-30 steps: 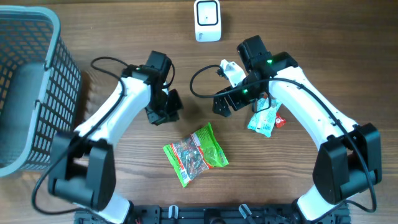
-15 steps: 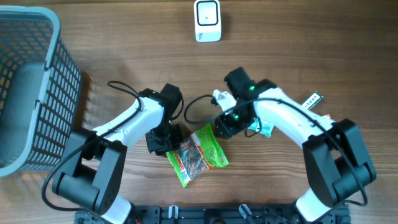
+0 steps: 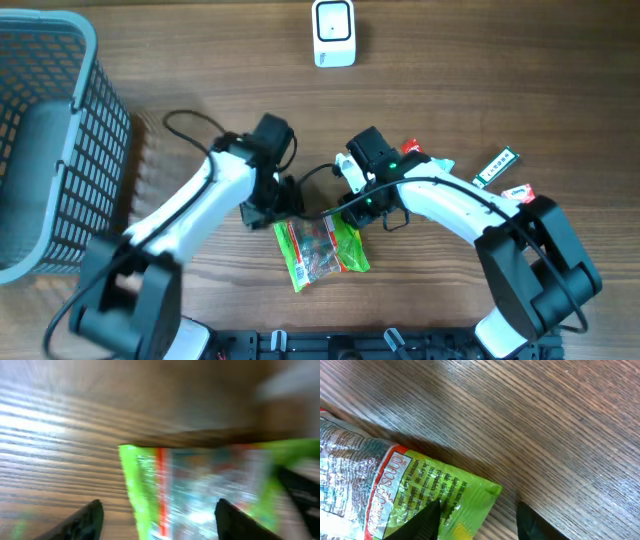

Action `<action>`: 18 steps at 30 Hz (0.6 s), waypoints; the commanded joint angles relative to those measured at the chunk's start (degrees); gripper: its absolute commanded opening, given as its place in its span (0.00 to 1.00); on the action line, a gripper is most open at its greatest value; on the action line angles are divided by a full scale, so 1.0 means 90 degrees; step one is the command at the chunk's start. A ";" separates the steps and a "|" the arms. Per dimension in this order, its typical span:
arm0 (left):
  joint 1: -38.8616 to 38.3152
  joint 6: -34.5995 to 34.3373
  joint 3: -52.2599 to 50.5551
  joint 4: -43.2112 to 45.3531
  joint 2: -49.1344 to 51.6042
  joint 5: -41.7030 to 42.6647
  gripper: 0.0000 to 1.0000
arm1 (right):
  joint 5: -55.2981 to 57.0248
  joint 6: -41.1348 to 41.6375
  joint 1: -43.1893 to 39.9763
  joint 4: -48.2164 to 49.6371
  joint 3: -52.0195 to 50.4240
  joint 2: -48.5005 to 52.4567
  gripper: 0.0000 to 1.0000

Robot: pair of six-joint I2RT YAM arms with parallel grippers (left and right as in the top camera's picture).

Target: Scan the item barcode

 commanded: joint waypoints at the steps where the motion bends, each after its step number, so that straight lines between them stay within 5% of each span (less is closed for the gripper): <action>1: -0.0002 -0.0022 0.0267 -0.0109 -0.0471 -0.0022 0.17 | 0.0260 0.0022 0.0002 -0.0427 0.0170 0.0121 0.50; 4: -0.0080 -0.0022 0.0170 -0.0143 -0.0304 -0.0146 0.10 | 0.0056 0.0022 0.0002 -0.0940 0.0682 0.0097 0.55; 11: -0.0440 -0.0197 -0.0743 0.0872 0.0313 -0.0206 0.14 | -0.0442 0.0233 0.0005 -0.2448 0.1185 0.0097 0.95; 18: -0.0542 -0.0192 -0.0857 0.1360 0.0831 -0.0187 0.17 | -0.1472 0.0612 0.0005 -0.2220 0.0508 0.0097 0.86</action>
